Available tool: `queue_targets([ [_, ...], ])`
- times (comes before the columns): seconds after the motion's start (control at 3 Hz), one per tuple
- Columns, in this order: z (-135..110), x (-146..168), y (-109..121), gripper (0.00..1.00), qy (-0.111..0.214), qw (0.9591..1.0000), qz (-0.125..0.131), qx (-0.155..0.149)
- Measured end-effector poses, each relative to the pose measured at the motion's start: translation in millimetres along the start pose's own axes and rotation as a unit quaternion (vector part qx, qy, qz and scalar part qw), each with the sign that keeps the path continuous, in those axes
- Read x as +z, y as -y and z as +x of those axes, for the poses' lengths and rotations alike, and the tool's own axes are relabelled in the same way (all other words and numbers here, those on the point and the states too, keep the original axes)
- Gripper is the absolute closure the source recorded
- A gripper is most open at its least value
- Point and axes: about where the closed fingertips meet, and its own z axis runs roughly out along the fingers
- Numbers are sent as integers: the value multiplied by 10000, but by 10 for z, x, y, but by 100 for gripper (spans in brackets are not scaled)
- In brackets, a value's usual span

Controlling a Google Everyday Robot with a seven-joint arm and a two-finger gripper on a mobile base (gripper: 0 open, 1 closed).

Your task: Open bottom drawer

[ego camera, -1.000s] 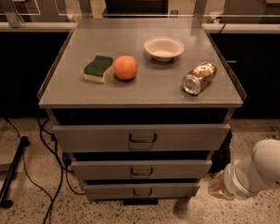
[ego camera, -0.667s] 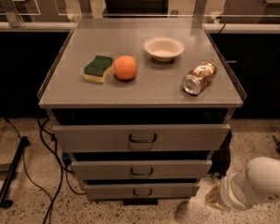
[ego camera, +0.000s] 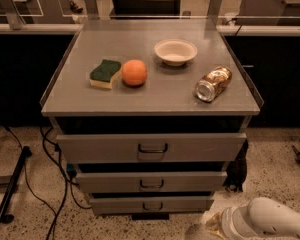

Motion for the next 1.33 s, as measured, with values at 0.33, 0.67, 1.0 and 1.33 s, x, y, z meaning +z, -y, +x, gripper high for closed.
queue_targets([
  [0.33,198,627,-78,100,173,9994,-284,120],
  [0.67,228,775,-192,100,226,9987,-417,203],
  [1.0,286,846,-186,100,232,9990,-357,141],
  [1.33,405,1186,-76,100,369,9991,-129,-156],
])
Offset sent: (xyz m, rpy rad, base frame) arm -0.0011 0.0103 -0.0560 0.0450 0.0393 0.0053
